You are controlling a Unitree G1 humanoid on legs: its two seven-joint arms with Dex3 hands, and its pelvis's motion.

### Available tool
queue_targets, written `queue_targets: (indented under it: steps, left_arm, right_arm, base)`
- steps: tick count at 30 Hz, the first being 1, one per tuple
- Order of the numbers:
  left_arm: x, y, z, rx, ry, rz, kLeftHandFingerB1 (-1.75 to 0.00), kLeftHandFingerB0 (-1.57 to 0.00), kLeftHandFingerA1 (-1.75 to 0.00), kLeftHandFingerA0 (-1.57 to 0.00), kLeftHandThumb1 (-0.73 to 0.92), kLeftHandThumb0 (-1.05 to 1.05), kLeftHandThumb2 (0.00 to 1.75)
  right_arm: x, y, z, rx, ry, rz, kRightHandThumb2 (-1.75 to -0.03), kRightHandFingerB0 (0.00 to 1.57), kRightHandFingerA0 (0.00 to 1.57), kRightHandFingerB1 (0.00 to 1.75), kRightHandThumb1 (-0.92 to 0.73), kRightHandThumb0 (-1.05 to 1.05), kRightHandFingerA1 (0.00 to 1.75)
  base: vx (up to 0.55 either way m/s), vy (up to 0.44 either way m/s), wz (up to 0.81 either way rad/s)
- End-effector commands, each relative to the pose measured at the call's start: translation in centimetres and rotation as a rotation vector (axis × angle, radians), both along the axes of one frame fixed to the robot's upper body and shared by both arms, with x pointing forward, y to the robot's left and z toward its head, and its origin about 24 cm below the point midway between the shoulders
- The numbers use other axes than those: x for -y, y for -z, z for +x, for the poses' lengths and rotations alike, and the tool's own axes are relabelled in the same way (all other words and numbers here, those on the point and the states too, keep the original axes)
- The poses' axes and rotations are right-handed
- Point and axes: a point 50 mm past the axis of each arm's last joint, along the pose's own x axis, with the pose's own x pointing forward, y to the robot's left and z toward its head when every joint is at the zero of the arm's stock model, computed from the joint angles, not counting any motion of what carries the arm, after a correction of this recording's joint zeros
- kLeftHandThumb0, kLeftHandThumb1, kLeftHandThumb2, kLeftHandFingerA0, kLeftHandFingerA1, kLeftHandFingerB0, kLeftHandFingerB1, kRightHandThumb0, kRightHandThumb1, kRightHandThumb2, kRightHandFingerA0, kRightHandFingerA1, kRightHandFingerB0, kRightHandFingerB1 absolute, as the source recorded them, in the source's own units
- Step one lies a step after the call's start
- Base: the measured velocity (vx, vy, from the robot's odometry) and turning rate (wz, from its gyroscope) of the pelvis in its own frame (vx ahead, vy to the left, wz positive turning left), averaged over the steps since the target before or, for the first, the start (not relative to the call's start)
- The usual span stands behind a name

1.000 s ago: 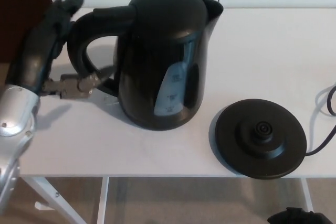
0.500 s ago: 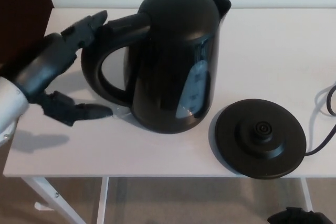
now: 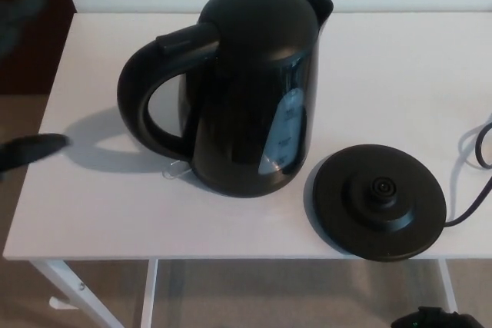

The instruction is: The robot walk towards a table in front and uses its left hand to pick up the pot from the base and places it on the table

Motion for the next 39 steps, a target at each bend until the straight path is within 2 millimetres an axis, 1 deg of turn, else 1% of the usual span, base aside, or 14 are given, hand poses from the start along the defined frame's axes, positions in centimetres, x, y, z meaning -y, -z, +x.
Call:
queue_targets:
  steps: [1,4,7,13,25,26,27,30,31,32,36,37,38,39]
  left_arm:
    - [-11.5,4.3,-10.4,0.213,-0.283,-0.654,0.0,0.0,0.0,0.0,0.43,-0.74,0.75]
    - [-12.2,10.0,-13.8,0.081,-0.48,-0.768,0.0,0.0,0.0,0.0,0.54,-0.83,0.84]
    - [-9.0,17.8,-16.1,-0.28,-0.573,-0.692,-0.01,0.0,0.0,0.0,0.79,-0.89,1.01]
    - [-5.1,25.2,-19.2,-0.645,-0.626,-0.679,-0.02,0.0,-0.02,0.0,0.78,-0.91,1.04]
    - [-1.9,29.5,-19.2,-0.862,-0.409,-0.374,-0.11,0.0,-0.18,-0.01,0.6,-0.81,0.97]
    - [-1.5,29.6,-19.1,-0.867,-0.383,-0.349,-0.04,0.0,-0.28,-0.03,0.72,-0.82,0.64]
    - [-1.2,29.7,-19.1,-0.868,-0.372,-0.349,-0.06,0.0,-0.13,0.0,0.58,-0.86,0.96]
    - [-0.6,29.9,-18.8,-0.855,-0.373,-0.34,-0.1,0.0,-0.12,0.0,0.53,-0.82,0.95]
    - [-0.3,30.1,-18.2,-0.833,-0.372,-0.315,-0.16,0.0,-0.24,0.0,0.65,-0.79,0.6]
    - [0.0,30.3,-17.9,-0.815,-0.368,-0.288,-0.17,0.0,-0.2,-0.02,0.49,-0.74,0.9]
    - [-0.2,30.3,-17.5,-0.802,-0.331,-0.223,-0.14,0.0,-0.19,-0.02,0.49,-0.77,0.91]
    - [-0.6,30.2,-16.9,-0.792,-0.325,-0.203,-0.12,-0.06,-0.19,-0.06,0.48,-0.78,0.9]
    - [-1.0,30.1,-16.6,-0.786,-0.325,-0.197,-0.15,-0.01,-0.22,-0.03,0.45,-0.74,0.88]
    - [-1.2,30.1,-16.6,-0.782,-0.327,-0.201,-0.15,-0.01,-0.22,-0.03,0.45,-0.74,0.88]
  right_arm:
    - [0.8,0.9,-2.1,-0.045,0.014,-0.022,-0.55,0.6,0.74,0.48,-0.54,-0.2,0.57]
    - [1.2,1.2,-2.8,-0.06,0.06,-0.015,-0.55,0.6,0.76,0.48,-0.54,-0.19,0.57]
    - [1.1,1.7,-3.6,-0.074,0.084,-0.014,-0.55,0.61,0.68,0.49,-0.54,-0.2,0.53]
    - [0.9,2.1,-4.9,-0.07,0.132,-0.007,-0.56,0.57,0.59,0.47,-0.55,-0.26,0.52]
    - [1.6,1.6,-4.6,-0.02,0.247,0.065,-0.68,0.25,0.28,0.43,-0.52,-0.44,0.47]
    - [1.5,1.6,-4.7,-0.018,0.238,0.063,-0.69,0.2,0.27,0.43,-0.52,-0.44,0.47]
    - [1.5,1.7,-4.9,-0.015,0.23,0.063,-0.69,0.17,0.25,0.42,-0.51,-0.44,0.48]
    - [1.5,1.9,-5.2,-0.026,0.26,0.094,-0.66,0.14,0.23,0.39,-0.52,-0.43,0.46]
    - [1.5,1.8,-5.0,-0.02,0.262,0.093,-0.67,0.11,0.18,0.38,-0.52,-0.45,0.45]
    - [1.5,1.8,-4.8,-0.014,0.262,0.094,-0.67,0.11,0.17,0.38,-0.53,-0.46,0.44]
    - [1.2,1.7,-4.3,0.001,0.254,0.092,-0.68,0.09,0.13,0.38,-0.54,-0.48,0.43]
    - [1.2,1.5,-3.6,0.012,0.252,0.09,-1.01,0.0,0.03,0.5,-0.53,-0.31,0.5]
    - [1.2,1.4,-3.3,0.02,0.251,0.087,-0.68,0.08,0.13,0.39,-0.54,-0.49,0.44]
    - [1.3,1.3,-3.3,0.024,0.25,0.084,-0.68,0.08,0.13,0.39,-0.54,-0.49,0.44]
  base:
    - [0.0,0.0,0.0]
    - [0.0,0.0,0.0]
    - [0.0,0.0,0.0]
    - [0.0,0.0,0.0]
    - [0.0,0.0,0.0]
    - [0.0,0.0,0.0]
    - [0.0,0.0,0.0]
    - [0.0,0.0,0.0]
    - [0.0,0.0,0.0]
    - [0.0,0.0,0.0]
    - [0.0,0.0,0.0]
    - [0.0,0.0,0.0]
    - [0.0,0.0,0.0]
    - [0.0,0.0,0.0]
